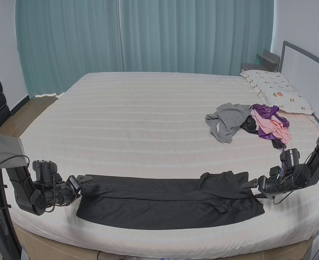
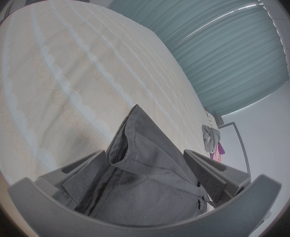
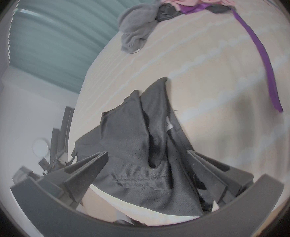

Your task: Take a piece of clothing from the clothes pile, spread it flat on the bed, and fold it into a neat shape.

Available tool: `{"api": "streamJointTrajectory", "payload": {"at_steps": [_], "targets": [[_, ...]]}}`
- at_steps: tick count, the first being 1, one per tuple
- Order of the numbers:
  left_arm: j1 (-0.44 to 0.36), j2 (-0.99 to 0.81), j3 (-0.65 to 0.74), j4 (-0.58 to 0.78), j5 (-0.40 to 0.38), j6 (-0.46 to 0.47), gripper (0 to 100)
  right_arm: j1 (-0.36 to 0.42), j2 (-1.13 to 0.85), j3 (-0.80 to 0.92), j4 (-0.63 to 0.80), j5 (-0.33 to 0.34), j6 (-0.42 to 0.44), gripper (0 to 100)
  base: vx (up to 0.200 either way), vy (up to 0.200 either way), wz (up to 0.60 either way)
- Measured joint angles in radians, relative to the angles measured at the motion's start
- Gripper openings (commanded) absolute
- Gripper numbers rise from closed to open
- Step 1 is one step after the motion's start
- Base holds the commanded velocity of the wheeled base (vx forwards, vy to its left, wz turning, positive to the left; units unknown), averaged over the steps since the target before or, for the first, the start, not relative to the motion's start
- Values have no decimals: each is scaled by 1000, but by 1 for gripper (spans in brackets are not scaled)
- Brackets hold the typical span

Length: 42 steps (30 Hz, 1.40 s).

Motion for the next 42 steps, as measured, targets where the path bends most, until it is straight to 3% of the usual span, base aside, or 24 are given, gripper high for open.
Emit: {"api": "streamJointTrajectory", "payload": {"at_steps": [7,17,22,28,38,42], "targets": [[0,0,-1,0,0,-1,100,-46,-4,76,-144,30,89,100,0,0,0],[0,1,-5,1,7,1,100,-68,59,266,-793,72,253,100,0,0,0],[0,-1,-8,9,18,13,100,-65,128,341,-1014,77,331,100,0,0,0],[0,-7,-29,57,50,124,100,-61,186,391,-1032,82,377,100,0,0,0],[-7,-21,-79,175,62,290,100,-59,217,407,-1033,84,381,100,0,0,0],[-27,-21,-92,188,63,310,100,-58,221,408,-1033,83,377,100,0,0,0]]}}
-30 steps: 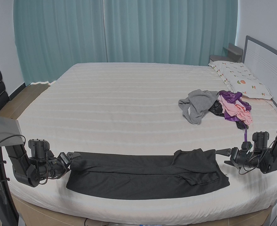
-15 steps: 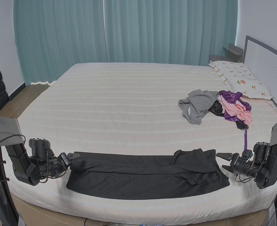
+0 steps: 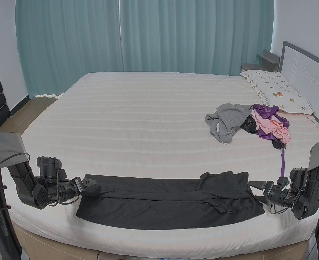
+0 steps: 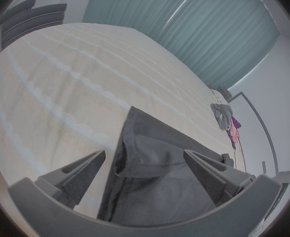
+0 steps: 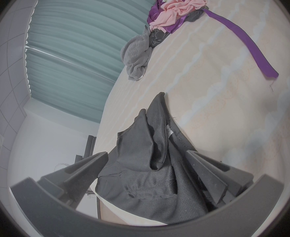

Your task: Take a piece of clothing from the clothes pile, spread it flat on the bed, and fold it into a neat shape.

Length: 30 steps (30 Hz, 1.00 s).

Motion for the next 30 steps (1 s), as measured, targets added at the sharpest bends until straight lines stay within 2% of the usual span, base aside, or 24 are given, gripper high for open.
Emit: {"api": "streamJointTrajectory", "payload": {"at_steps": [10,18,29,30], "targets": [[-44,23,-22,40,25,19,100,1,6,4,0,-1,-7,100,0,0,0],[-40,32,-29,60,79,96,100,0,9,7,0,-3,-11,100,0,0,0],[-63,34,-22,64,84,92,100,4,15,9,0,-9,-30,100,0,0,0],[-67,35,-21,64,84,92,0,5,16,9,0,-9,-33,100,0,0,0]]}}
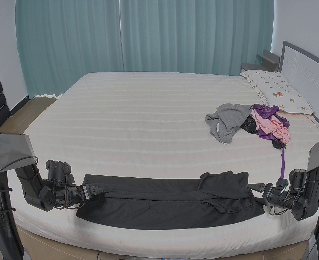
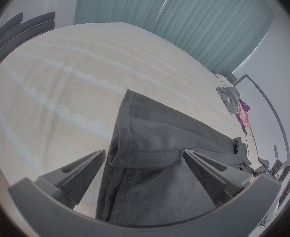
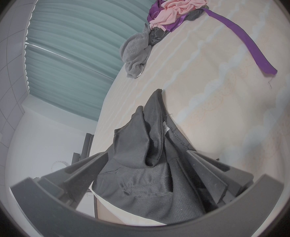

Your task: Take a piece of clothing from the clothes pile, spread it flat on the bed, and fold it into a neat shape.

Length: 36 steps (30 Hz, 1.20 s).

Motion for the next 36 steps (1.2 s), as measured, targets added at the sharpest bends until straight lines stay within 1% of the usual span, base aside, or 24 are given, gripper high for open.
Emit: {"api": "streamJointTrajectory", "payload": {"at_steps": [14,19,21,26,31,36], "targets": [[0,3,10,0,-2,-6,0,-1,5,1,0,2,-6,100,0,0,0],[4,-19,16,0,-1,-40,0,-2,5,0,0,3,-3,100,0,0,0],[8,-33,17,0,-1,-76,0,-3,5,1,0,3,-1,100,0,0,0],[28,-65,19,1,0,-148,0,-8,5,-1,0,2,12,100,0,0,0],[67,-91,27,5,0,-156,0,-15,3,-9,0,3,39,100,0,0,0],[98,-113,44,9,0,-157,0,-17,1,-12,0,1,44,100,0,0,0]]}}
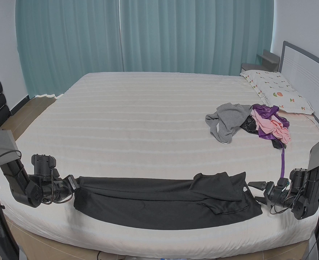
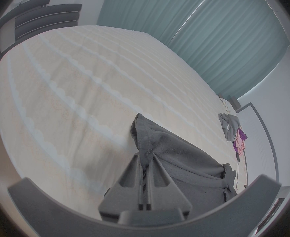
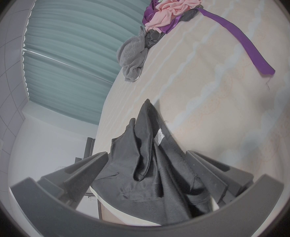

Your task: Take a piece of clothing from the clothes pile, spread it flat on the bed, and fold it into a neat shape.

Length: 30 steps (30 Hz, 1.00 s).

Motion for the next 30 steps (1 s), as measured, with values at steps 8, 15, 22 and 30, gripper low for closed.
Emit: {"api": "streamJointTrajectory", "payload": {"at_steps": [8,15,22,30], "targets": [[109,-71,-24,130,-27,5,0,-1,0,-1,0,0,1,100,0,0,0],[246,-162,-96,298,-105,10,0,-1,0,-1,0,0,1,100,0,0,0],[337,-252,-178,446,-163,13,0,-7,0,-1,0,0,1,100,0,0,0],[313,-324,-194,518,-156,9,0,-7,0,1,0,0,0,100,0,0,0]]}}
